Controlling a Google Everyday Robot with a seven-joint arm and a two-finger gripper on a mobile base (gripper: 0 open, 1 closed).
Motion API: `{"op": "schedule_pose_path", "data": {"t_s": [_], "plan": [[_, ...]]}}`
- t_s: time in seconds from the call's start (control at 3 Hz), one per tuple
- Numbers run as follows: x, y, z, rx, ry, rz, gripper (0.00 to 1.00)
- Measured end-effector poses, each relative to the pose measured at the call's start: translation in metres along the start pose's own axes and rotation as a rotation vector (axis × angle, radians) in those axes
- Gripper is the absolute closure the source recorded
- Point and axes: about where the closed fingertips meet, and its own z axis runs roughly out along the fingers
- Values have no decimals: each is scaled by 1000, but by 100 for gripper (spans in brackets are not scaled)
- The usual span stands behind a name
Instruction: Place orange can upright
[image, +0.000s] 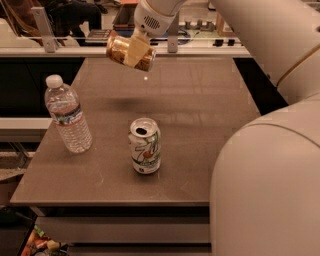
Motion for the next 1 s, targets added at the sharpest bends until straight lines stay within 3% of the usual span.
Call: {"op": "schedule_pose_path", "data": {"t_s": [0.67, 1.0], "plan": [[-17, -30, -19, 23, -183, -70, 100], [-18, -39, -11, 12, -271, -62, 100]]}}
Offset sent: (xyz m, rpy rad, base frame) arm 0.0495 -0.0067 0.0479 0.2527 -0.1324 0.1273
